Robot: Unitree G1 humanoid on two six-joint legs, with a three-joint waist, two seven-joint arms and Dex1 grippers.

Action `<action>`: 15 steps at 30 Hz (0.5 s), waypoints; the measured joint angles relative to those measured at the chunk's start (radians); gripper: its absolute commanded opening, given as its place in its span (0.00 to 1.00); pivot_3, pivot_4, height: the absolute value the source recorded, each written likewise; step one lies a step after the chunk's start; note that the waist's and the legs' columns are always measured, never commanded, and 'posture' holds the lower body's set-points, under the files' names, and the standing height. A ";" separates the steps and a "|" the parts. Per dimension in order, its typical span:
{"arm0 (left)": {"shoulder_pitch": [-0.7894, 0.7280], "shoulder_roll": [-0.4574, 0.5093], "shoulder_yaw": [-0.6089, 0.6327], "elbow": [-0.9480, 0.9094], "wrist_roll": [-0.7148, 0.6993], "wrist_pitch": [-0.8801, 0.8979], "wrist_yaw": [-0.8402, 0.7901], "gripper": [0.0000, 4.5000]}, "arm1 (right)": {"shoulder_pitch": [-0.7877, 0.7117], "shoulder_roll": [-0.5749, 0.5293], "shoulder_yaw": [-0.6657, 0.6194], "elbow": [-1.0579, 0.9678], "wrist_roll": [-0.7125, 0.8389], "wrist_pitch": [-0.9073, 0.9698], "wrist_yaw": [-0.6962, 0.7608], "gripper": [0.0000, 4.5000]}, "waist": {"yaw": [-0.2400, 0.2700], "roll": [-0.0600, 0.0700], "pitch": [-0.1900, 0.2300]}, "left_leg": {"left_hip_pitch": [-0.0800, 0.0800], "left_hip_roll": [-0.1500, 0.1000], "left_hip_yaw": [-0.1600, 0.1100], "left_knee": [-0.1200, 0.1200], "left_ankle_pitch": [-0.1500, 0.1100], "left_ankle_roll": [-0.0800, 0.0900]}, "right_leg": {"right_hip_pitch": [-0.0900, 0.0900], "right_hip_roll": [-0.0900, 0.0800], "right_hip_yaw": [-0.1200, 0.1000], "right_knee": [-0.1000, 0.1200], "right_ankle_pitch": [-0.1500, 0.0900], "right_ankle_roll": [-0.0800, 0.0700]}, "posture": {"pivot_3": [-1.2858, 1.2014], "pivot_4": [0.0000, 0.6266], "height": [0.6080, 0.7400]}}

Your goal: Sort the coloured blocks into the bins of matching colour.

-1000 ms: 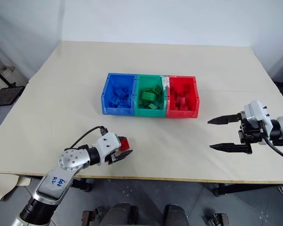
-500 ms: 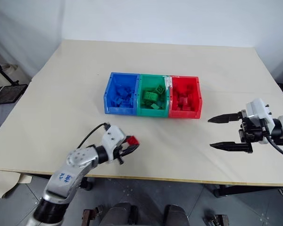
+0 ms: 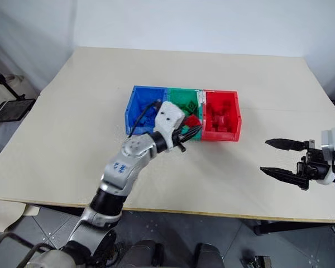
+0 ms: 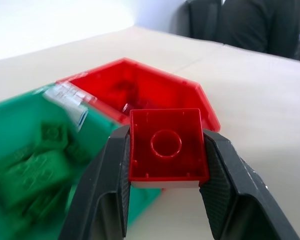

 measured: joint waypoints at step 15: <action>-0.520 -0.107 0.145 1.025 0.001 -0.591 0.012 0.50 | 0.085 0.123 -0.101 -0.209 -0.020 0.092 -0.131 1.00 | -0.001 -0.003 0.002 | 0.000 0.000 0.005 -0.002 0.000 0.000 | -0.005 0.003 -0.002 0.001 0.001 0.003 | 0.52 0.24 1.00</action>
